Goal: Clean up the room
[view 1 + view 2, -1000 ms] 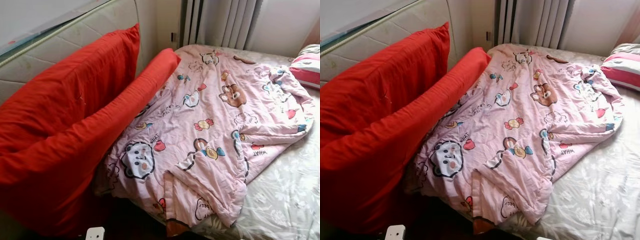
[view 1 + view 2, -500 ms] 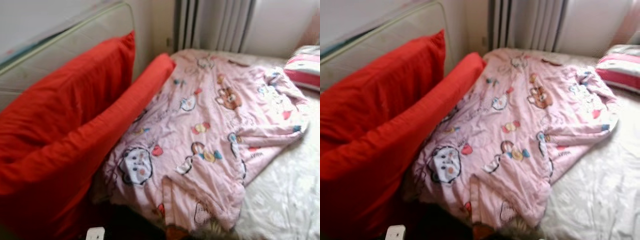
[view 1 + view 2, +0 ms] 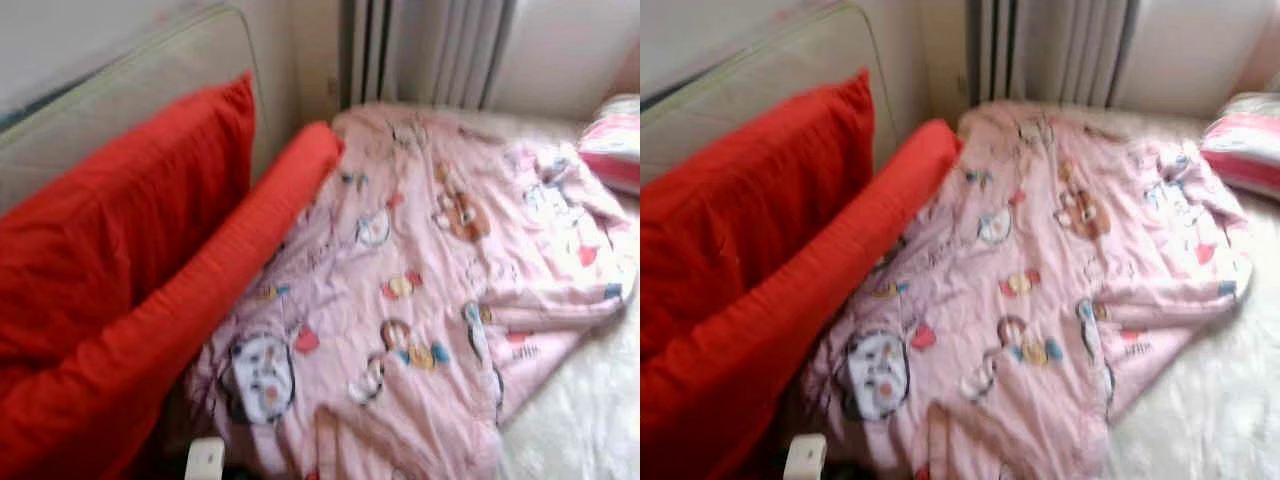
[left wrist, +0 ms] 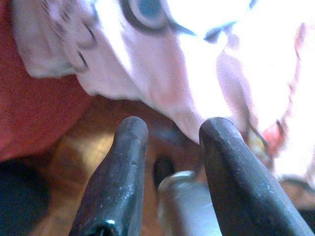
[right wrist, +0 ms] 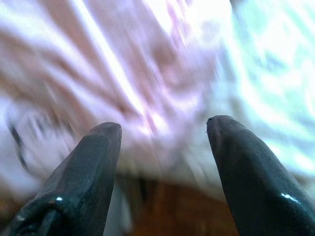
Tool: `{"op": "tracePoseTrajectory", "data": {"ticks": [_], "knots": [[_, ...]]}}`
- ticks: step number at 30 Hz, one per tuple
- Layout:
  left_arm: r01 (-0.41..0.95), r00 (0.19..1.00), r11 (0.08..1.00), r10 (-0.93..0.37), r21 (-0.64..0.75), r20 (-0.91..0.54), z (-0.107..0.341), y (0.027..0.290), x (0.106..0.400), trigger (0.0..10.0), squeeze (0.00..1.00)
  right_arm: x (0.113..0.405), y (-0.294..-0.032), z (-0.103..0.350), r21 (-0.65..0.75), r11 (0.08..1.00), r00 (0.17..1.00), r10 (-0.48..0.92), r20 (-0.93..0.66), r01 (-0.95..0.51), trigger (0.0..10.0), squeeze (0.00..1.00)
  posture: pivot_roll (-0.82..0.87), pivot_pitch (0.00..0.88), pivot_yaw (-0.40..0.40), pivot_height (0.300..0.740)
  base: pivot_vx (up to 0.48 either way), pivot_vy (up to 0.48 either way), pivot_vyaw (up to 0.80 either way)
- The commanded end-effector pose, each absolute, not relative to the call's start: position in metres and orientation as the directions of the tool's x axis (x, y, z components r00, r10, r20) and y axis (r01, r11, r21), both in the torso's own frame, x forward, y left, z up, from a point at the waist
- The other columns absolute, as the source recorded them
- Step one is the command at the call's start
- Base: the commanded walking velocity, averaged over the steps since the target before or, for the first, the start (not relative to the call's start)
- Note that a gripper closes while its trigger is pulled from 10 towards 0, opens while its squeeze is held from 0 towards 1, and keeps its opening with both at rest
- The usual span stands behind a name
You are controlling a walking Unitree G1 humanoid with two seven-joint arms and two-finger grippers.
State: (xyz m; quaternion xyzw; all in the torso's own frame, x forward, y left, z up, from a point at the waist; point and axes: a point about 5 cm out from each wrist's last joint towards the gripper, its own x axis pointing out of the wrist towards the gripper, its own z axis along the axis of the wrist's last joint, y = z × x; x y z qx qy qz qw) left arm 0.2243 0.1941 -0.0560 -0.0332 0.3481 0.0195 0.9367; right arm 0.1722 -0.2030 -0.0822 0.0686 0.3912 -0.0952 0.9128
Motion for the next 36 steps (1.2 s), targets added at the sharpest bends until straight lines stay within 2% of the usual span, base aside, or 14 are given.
{"op": "tracePoseTrajectory", "data": {"ticks": [1,4,5,8,11,17,20,24,29,36], "knots": [[-0.079,0.730,0.996,0.035,-0.033,-0.682,-0.064,0.202,0.210,10.0,0.00,0.162,-0.194,-0.088,0.069,0.973,0.661,-0.098,-0.744,0.222,10.0,0.00,-0.05,0.191,0.045,0.740,0.000,0.000,0.00],[-0.080,0.748,0.996,0.034,-0.039,-0.662,-0.061,0.202,0.213,10.0,0.00,0.166,-0.195,-0.086,0.069,0.975,0.677,-0.097,-0.730,0.213,10.0,0.00,-0.05,0.191,0.045,0.740,0.000,0.000,0.00],[-0.079,0.805,0.995,0.025,-0.065,-0.592,-0.051,0.202,0.225,10.0,0.00,0.175,-0.195,-0.079,0.075,0.979,0.729,-0.089,-0.679,0.190,10.0,0.00,-0.05,0.201,0.040,0.740,0.000,0.000,0.00],[-0.074,0.842,0.994,0.018,-0.083,-0.539,-0.044,0.202,0.232,10.0,0.00,0.179,-0.196,-0.075,0.081,0.980,0.762,-0.089,-0.641,0.182,10.0,0.00,-0.05,0.205,0.039,0.740,0.000,0.000,0.00],[-0.069,0.862,0.993,0.013,-0.091,-0.507,-0.040,0.201,0.236,10.0,0.00,0.181,-0.198,-0.073,0.081,0.981,0.783,-0.091,-0.615,0.177,10.0,0.00,-0.06,0.207,0.038,0.740,0.000,0.000,0.00],[-0.060,0.924,0.992,0.012,-0.112,-0.383,-0.025,0.201,0.244,10.0,0.00,0.218,-0.203,-0.047,0.042,0.988,0.877,-0.114,-0.467,0.151,10.0,0.00,-0.06,0.209,0.035,0.740,0.000,0.000,0.00],[-0.063,0.932,0.992,0.017,-0.114,-0.363,-0.023,0.202,0.244,10.0,0.00,0.220,-0.203,-0.043,0.040,0.987,0.892,-0.124,-0.435,0.156,10.0,0.00,-0.07,0.208,0.033,0.740,0.000,0.000,0.00],[-0.062,0.956,0.991,0.025,-0.118,-0.293,-0.016,0.203,0.241,10.0,0.00,0.226,-0.197,-0.030,0.020,0.993,0.946,-0.106,-0.308,0.118,10.0,0.00,-0.08,0.195,0.029,0.740,0.000,0.000,0.00],[-0.056,0.967,0.990,0.022,-0.129,-0.254,-0.011,0.200,0.244,10.0,0.00,0.228,-0.193,-0.026,0.006,0.995,0.956,-0.098,-0.278,0.104,10.0,0.00,-0.08,0.185,0.026,0.740,0.000,0.000,0.00],[-0.028,0.973,0.990,-0.006,-0.141,-0.230,-0.004,0.191,0.251,10.0,0.00,0.231,-0.188,-0.022,0.001,0.994,0.963,-0.107,-0.247,0.111,10.0,0.00,-0.08,0.169,0.027,0.696,0.000,0.000,0.00]]}}
